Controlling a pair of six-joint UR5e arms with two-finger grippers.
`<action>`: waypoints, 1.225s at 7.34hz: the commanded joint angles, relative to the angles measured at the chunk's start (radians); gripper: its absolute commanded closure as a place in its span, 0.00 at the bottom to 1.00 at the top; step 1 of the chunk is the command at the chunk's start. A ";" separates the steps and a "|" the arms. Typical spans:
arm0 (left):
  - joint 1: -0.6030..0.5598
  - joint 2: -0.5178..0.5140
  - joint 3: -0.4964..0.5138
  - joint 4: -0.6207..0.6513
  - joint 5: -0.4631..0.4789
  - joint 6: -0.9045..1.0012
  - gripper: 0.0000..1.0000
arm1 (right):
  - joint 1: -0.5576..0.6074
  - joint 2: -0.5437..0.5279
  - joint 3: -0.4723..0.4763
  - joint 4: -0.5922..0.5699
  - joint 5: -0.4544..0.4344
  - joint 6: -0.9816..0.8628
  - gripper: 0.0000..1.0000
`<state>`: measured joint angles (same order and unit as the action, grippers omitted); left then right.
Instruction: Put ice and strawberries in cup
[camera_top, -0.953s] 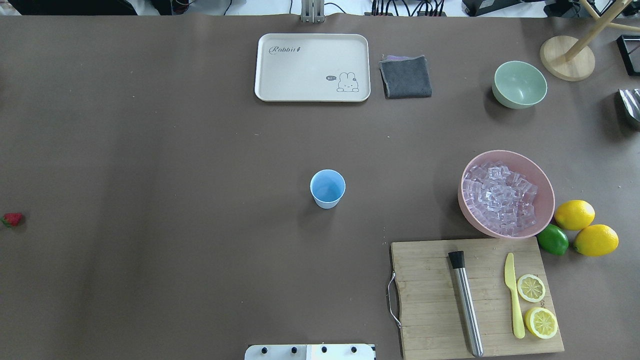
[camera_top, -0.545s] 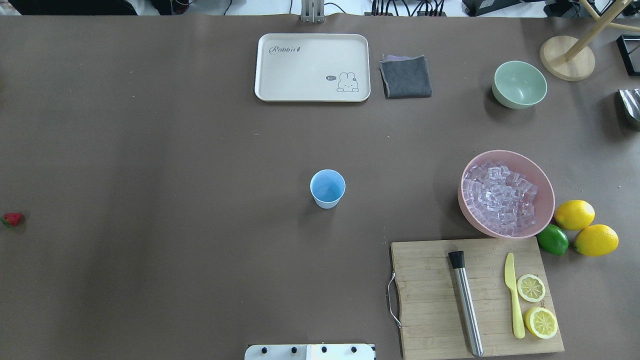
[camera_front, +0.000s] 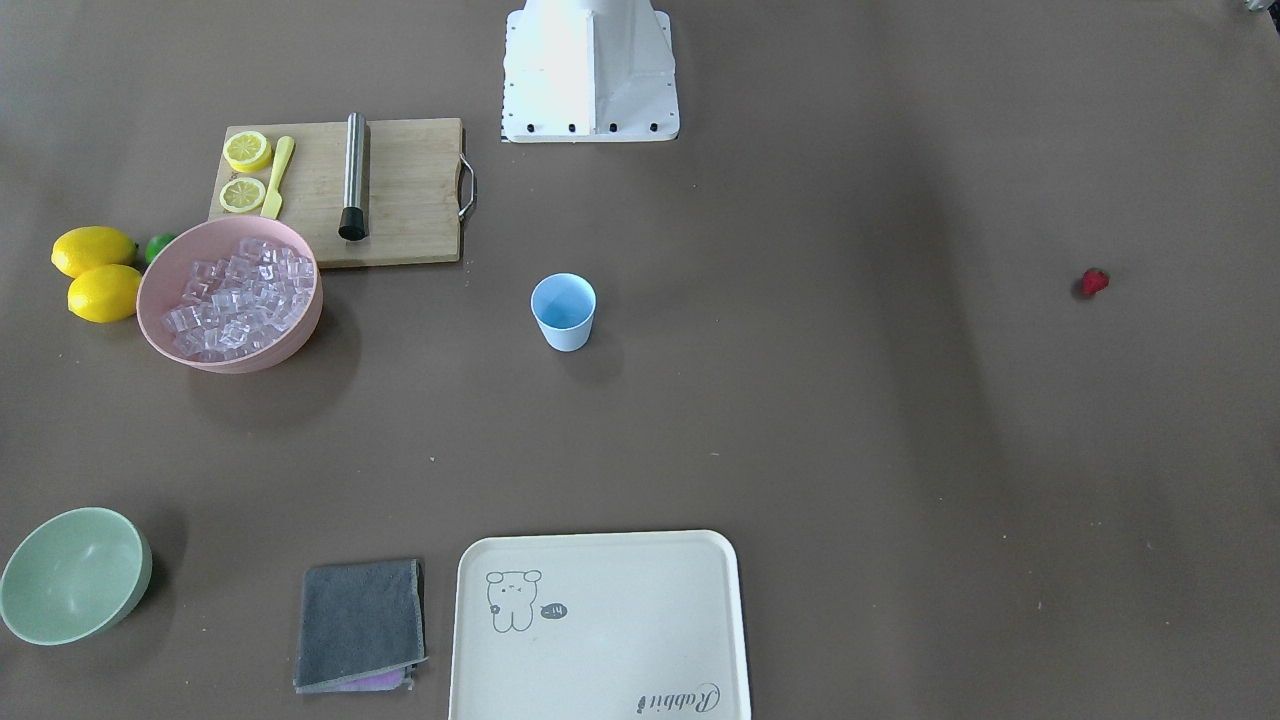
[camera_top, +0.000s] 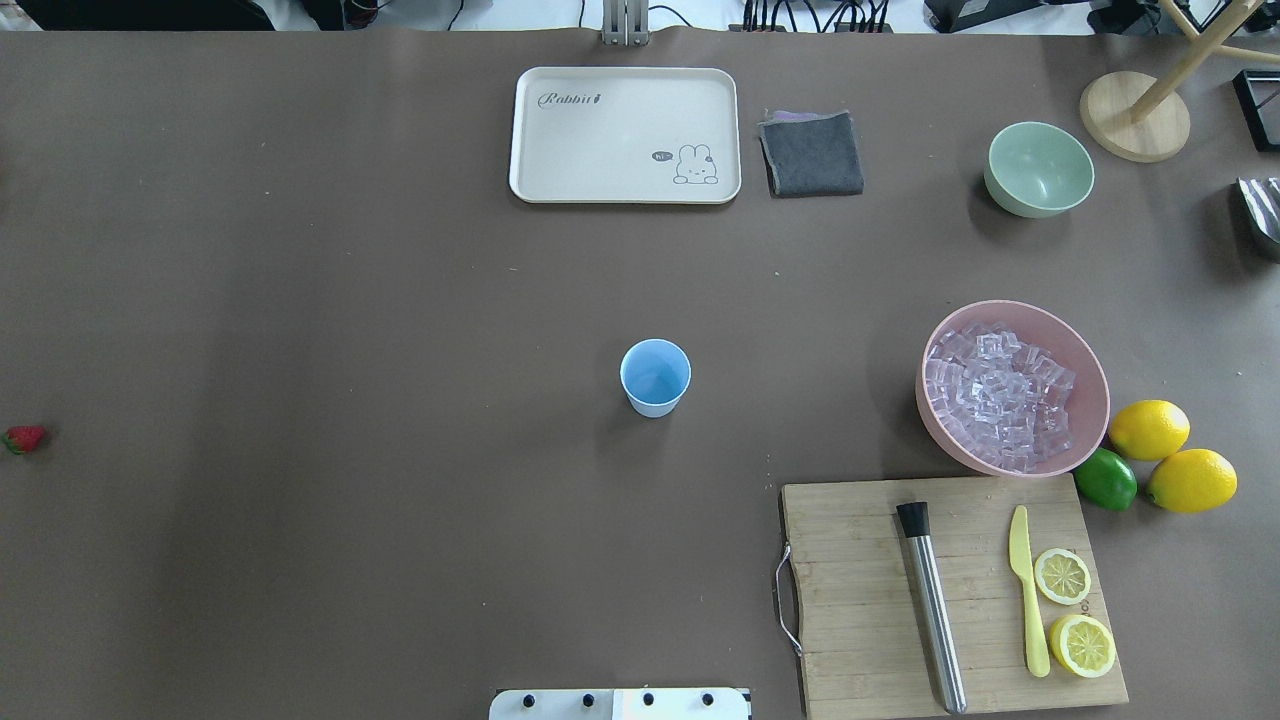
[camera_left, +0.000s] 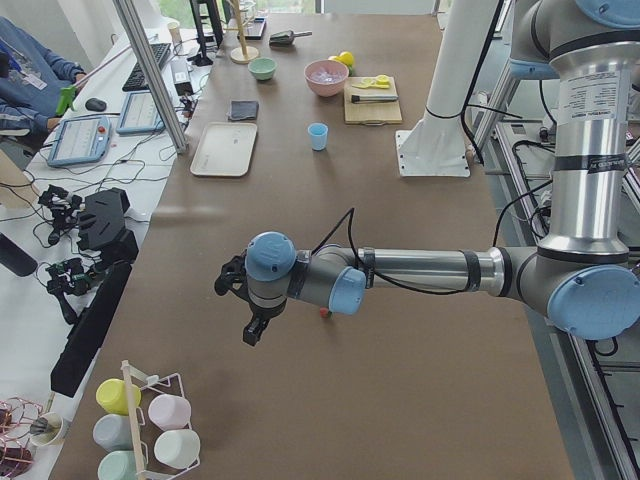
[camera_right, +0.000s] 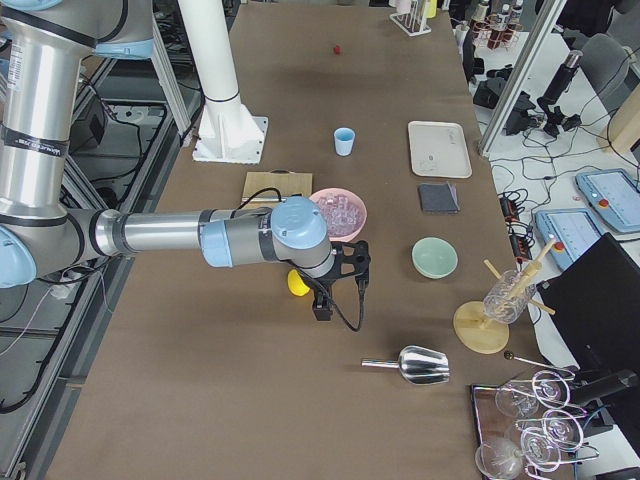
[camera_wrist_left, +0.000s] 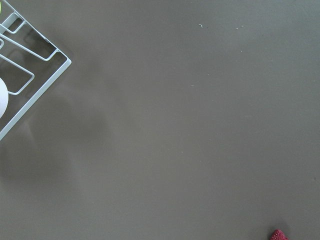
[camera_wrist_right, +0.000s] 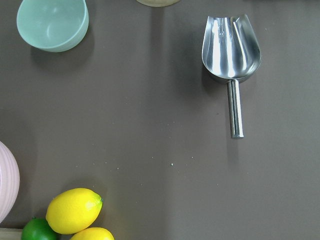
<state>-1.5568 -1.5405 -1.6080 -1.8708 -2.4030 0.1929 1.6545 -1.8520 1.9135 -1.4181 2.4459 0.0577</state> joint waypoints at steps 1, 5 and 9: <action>0.001 -0.053 -0.006 -0.037 -0.005 -0.071 0.02 | 0.002 -0.021 -0.028 0.140 0.010 0.082 0.00; 0.162 -0.119 0.032 -0.160 -0.024 -0.194 0.01 | -0.039 0.053 -0.002 0.142 0.074 0.235 0.01; 0.179 -0.113 0.053 -0.180 -0.030 -0.248 0.02 | -0.290 0.135 0.025 0.142 -0.104 0.508 0.00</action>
<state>-1.3788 -1.6546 -1.5594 -2.0488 -2.4301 -0.0251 1.4543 -1.7542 1.9298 -1.2763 2.4092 0.4645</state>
